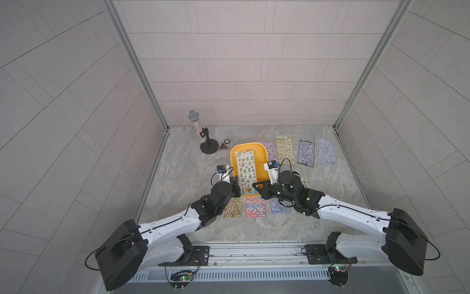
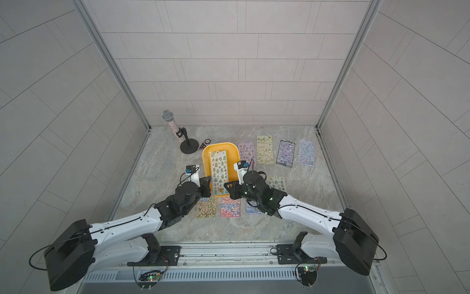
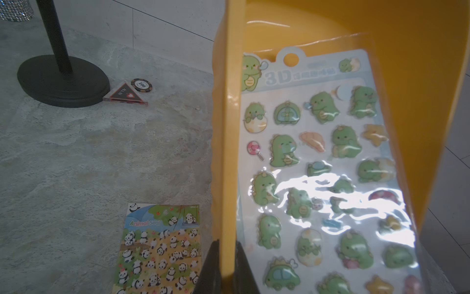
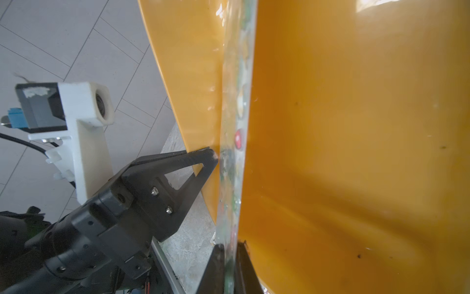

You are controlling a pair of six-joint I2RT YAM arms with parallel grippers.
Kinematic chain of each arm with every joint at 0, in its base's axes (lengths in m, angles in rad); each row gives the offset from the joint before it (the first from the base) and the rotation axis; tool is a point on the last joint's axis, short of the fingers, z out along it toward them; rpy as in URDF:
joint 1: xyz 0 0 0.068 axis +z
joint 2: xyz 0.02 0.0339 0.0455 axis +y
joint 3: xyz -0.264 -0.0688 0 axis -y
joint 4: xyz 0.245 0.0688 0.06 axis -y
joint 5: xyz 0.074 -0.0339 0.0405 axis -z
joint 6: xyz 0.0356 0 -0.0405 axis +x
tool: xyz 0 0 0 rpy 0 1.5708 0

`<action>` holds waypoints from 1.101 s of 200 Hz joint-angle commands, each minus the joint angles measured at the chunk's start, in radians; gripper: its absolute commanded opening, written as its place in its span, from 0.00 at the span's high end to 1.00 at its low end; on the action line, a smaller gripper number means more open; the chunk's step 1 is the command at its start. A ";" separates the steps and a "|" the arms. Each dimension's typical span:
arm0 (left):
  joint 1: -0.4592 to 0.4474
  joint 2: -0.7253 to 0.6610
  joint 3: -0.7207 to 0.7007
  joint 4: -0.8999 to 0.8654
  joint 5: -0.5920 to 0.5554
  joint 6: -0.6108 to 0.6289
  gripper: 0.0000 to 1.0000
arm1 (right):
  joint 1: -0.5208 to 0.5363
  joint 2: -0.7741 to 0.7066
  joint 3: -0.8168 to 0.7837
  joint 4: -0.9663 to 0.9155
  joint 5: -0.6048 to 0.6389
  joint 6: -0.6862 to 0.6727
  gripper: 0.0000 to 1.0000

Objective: Take the stickers out of the storage box
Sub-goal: Pick up the sticker from the storage box, then place the sticker at the center of the board.

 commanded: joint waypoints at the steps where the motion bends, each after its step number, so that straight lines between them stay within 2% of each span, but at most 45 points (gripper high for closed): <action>1: 0.005 -0.003 0.035 0.021 -0.007 -0.008 1.00 | -0.005 -0.049 0.049 -0.149 0.068 -0.045 0.89; 37: 0.004 -0.001 0.050 -0.020 -0.034 -0.013 1.00 | -0.016 -0.093 0.119 -0.306 0.071 -0.070 0.95; 55: 0.005 0.000 0.065 -0.066 -0.072 -0.022 1.00 | -0.019 -0.088 0.217 -0.478 0.054 -0.110 1.00; 92: 0.006 0.010 0.097 -0.183 -0.196 -0.064 1.00 | -0.044 -0.116 0.367 -0.729 0.025 -0.138 1.00; 114: 0.014 -0.001 0.104 -0.233 -0.254 -0.079 1.00 | -0.079 -0.185 0.429 -0.846 0.070 -0.169 1.00; 128: 0.020 -0.008 0.117 -0.283 -0.285 -0.097 1.00 | -0.150 -0.222 0.461 -0.924 0.084 -0.184 1.00; 136: 0.023 -0.013 0.123 -0.313 -0.305 -0.106 1.00 | -0.213 -0.240 0.470 -0.959 0.051 -0.186 1.00; 159: 0.029 -0.043 0.108 -0.322 -0.333 -0.139 1.00 | -0.471 -0.256 0.488 -1.059 -0.103 -0.213 1.00; 184: 0.031 -0.081 0.076 -0.313 -0.365 -0.168 1.00 | -0.714 -0.176 0.522 -1.264 -0.098 -0.293 1.00; 195: 0.031 -0.109 0.046 -0.284 -0.380 -0.173 1.00 | -0.764 -0.127 0.519 -1.324 -0.067 -0.335 1.00; 220: 0.031 -0.160 0.011 -0.268 -0.409 -0.180 1.00 | -0.797 -0.049 0.480 -1.371 0.041 -0.373 1.00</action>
